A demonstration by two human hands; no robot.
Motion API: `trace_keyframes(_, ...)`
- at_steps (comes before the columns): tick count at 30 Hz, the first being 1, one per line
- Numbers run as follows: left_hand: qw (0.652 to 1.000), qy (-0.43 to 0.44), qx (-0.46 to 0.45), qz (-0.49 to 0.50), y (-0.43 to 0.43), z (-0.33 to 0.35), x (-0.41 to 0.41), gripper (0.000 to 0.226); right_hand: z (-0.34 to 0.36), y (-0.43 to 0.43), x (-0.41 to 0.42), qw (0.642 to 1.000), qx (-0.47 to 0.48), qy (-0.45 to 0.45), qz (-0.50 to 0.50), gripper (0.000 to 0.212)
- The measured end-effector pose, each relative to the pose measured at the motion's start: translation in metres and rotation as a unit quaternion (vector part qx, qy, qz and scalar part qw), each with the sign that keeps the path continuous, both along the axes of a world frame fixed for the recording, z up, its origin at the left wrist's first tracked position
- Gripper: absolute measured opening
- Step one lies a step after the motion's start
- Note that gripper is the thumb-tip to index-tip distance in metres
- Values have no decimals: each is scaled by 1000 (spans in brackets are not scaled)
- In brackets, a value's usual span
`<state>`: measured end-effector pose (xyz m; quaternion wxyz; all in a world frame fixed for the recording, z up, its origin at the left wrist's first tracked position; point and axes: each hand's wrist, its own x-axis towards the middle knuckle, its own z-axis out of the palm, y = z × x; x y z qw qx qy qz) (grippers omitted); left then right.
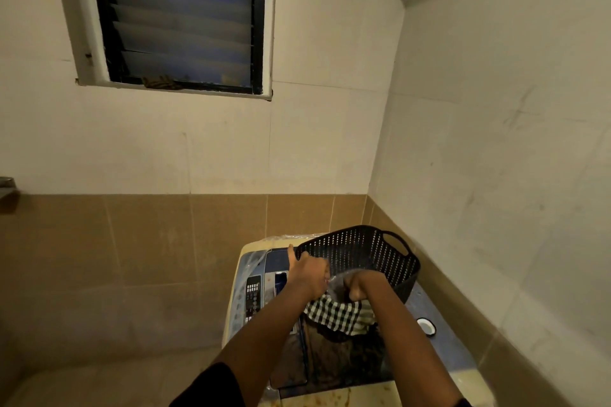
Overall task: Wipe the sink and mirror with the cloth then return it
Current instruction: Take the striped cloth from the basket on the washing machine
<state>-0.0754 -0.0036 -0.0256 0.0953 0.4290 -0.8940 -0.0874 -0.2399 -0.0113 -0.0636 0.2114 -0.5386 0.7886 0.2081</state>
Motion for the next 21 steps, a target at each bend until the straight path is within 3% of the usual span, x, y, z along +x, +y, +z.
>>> trace_keyframes(4,988,152,35,8,1,-3,1,27,25,24,11,999,-27,-36,5,47)
trace_keyframes(7,966,255,40,-23,0,2,5,32,43,38,21,986,-124,-111,13,35)
trace_keyframes(9,946,306,82,-62,-2,10,8,31,55,41,23,939,-209,-273,-29,53)
trace_keyframes(11,932,330,106,-100,-3,21,13,27,71,44,26,852,-258,-451,-69,82)
trace_keyframes(12,928,340,110,-108,-4,26,15,26,80,46,29,830,-261,-489,-58,90)
trace_keyframes(14,913,375,115,-112,-4,38,21,28,100,53,42,842,-243,-481,5,80)
trace_keyframes(18,897,411,112,-114,-2,63,43,29,125,56,61,900,-262,-332,107,21)
trace_keyframes(21,893,410,137,-124,0,86,76,36,150,61,72,902,-296,-284,134,13)
